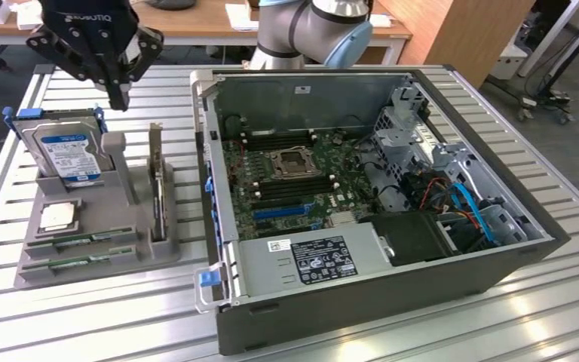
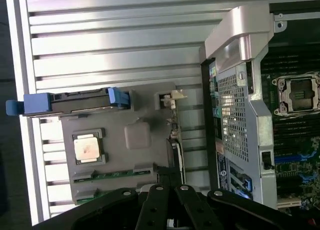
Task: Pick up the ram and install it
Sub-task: 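Reach for the ram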
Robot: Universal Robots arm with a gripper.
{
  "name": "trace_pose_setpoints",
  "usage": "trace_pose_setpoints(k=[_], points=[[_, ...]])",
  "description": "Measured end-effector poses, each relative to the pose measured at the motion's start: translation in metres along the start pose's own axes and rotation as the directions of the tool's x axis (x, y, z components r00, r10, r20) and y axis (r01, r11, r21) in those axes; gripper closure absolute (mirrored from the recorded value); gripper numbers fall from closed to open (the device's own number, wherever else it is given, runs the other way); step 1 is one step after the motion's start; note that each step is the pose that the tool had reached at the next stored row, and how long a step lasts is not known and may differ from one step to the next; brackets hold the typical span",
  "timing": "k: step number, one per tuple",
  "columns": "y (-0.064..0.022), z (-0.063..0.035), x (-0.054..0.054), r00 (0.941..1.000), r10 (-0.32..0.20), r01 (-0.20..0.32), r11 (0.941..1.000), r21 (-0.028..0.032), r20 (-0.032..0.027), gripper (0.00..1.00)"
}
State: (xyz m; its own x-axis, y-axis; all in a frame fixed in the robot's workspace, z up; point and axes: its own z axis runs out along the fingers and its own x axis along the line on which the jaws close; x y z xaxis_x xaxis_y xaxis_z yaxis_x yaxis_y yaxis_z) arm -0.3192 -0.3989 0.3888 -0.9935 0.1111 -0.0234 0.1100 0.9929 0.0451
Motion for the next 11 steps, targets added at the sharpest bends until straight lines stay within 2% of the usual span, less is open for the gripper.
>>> trace_pose_setpoints(k=[11], points=[[-0.0031, 0.0001, 0.027, 1.0000, 0.004, -0.004, 1.0000, 0.0001, 0.0002, 0.90]])
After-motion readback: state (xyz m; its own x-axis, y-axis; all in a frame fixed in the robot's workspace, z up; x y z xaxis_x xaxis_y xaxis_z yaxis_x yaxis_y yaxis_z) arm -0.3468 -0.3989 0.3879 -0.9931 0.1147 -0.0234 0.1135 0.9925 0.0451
